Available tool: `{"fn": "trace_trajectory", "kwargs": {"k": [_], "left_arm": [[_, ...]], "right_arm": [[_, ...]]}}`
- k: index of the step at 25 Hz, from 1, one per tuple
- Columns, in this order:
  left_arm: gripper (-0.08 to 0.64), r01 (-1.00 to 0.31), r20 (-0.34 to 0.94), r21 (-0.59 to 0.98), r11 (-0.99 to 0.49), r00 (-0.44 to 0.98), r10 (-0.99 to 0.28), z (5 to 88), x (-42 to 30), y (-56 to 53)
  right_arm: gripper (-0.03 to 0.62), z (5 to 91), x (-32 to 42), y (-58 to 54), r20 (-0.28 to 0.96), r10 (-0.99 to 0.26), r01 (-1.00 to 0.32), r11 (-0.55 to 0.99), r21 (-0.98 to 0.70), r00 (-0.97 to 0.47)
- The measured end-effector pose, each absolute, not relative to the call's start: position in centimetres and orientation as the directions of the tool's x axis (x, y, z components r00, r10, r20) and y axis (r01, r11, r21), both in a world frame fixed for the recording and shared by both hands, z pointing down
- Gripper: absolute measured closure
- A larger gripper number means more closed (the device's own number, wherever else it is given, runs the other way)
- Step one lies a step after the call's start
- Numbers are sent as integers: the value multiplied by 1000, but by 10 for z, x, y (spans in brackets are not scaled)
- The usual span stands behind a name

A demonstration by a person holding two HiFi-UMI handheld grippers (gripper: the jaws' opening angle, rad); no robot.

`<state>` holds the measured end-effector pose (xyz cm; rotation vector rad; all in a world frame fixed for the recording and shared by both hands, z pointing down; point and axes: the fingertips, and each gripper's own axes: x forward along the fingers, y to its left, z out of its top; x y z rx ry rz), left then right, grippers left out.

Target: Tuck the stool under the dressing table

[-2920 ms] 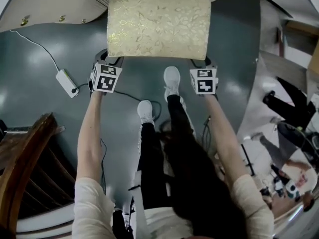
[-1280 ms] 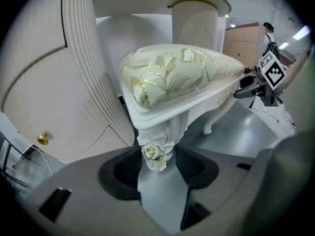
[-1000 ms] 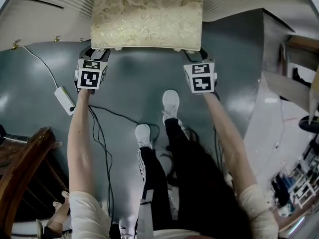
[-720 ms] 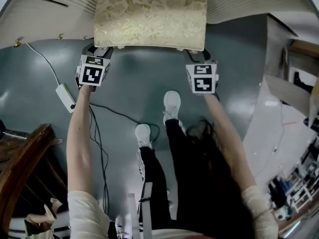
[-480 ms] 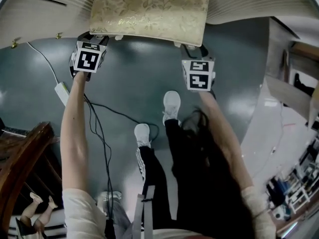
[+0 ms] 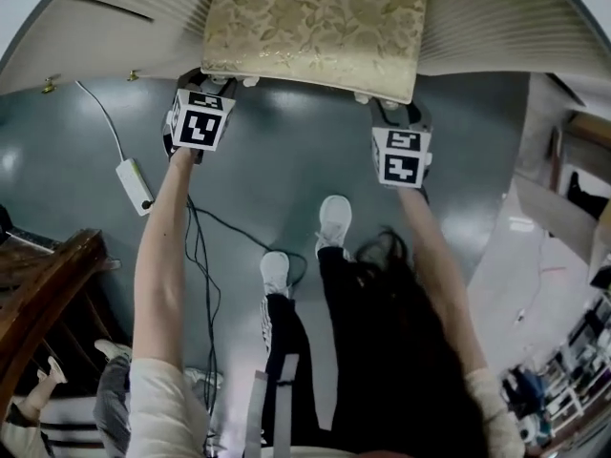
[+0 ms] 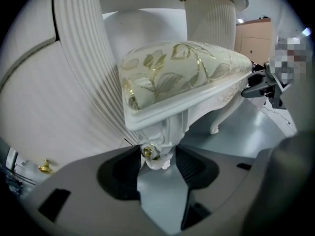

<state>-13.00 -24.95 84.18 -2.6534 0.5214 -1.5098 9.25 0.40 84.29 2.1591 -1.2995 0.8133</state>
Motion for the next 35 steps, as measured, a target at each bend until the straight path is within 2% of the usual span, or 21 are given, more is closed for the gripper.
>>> {"fn": "trace_trajectory", "kwargs": {"k": [3, 7, 12, 15, 18, 20, 24, 35], "left_arm": [[344, -310, 830, -195, -930, 453, -325, 837, -113, -265], [344, -290, 839, -199, -936, 443, -315, 832, -83, -290], [341, -246, 847, -227, -942, 429, -315, 838, -94, -280], [339, -225, 854, -243, -943, 411, -319, 833, -71, -319], [340, -232, 839, -241, -943, 439, -322, 824, -44, -334], [347, -242, 817, -226, -944, 481, -319, 823, -20, -327], [347, -277, 790, -215, -936, 514, -334, 823, 13, -332], [345, -295, 817, -238, -926, 455, -354, 820, 22, -351]], "right_arm": [[350, 839, 108, -12, 703, -589, -878, -468, 105, 398], [350, 834, 139, -34, 709, -564, -856, -504, 110, 423], [345, 837, 129, -27, 711, -592, -902, -406, 144, 380], [345, 834, 142, -56, 710, -597, -899, -421, 118, 373], [351, 821, 179, -81, 688, -577, -852, -511, 117, 440], [356, 818, 218, -82, 701, -522, -807, -576, 130, 486], [383, 819, 260, -86, 732, -463, -795, -580, 175, 499], [385, 820, 258, -97, 714, -489, -790, -596, 145, 501]]}}
